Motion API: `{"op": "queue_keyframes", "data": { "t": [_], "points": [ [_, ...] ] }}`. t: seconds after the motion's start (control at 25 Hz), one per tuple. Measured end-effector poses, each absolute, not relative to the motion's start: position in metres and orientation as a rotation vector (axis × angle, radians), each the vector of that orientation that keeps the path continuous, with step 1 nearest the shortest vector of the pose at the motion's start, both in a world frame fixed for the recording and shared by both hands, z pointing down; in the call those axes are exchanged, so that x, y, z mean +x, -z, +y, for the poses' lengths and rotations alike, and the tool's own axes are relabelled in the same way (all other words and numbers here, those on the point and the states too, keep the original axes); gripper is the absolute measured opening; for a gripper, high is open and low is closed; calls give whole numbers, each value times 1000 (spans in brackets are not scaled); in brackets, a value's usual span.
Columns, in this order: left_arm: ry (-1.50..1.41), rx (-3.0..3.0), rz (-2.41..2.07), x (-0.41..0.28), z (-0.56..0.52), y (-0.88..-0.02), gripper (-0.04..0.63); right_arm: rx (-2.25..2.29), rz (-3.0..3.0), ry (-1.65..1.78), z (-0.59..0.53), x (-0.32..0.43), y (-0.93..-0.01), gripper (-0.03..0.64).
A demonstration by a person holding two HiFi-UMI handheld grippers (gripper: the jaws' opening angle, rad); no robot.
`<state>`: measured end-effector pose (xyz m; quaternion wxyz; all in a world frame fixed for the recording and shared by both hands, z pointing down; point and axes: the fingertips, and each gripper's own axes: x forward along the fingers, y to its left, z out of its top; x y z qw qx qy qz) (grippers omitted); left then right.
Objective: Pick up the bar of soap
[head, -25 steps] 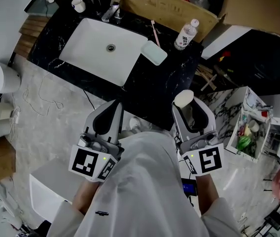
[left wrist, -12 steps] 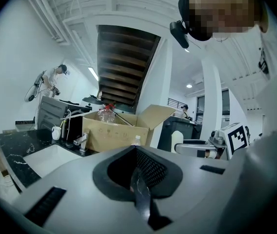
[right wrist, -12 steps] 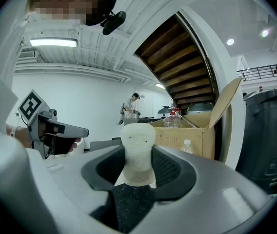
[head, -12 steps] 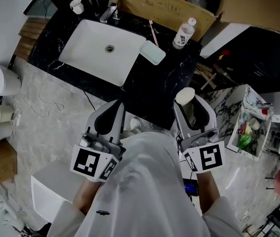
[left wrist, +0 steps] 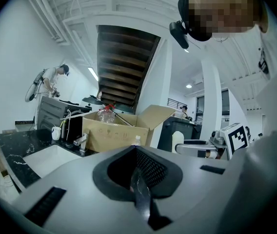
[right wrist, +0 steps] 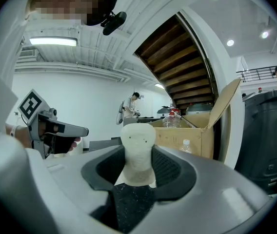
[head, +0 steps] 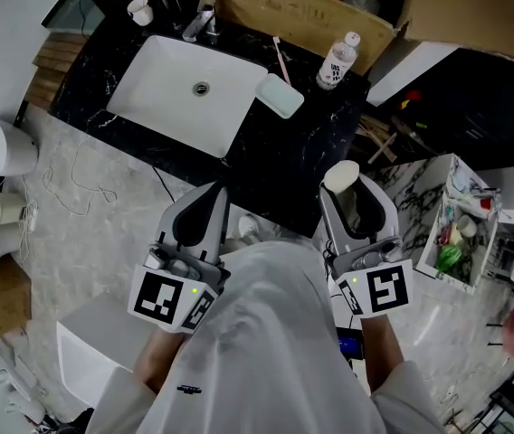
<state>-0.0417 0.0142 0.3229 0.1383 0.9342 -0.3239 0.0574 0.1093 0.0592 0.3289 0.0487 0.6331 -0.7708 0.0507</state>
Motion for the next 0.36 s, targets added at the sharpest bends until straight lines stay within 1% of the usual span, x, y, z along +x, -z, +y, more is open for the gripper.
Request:
{"op": "queue_keyframes", "data": {
  "t": [0.36],
  "points": [
    [-167,2708,-942,-43,11,-323,0,1928,-2340,-158,57,109,-332,186]
  ]
}}
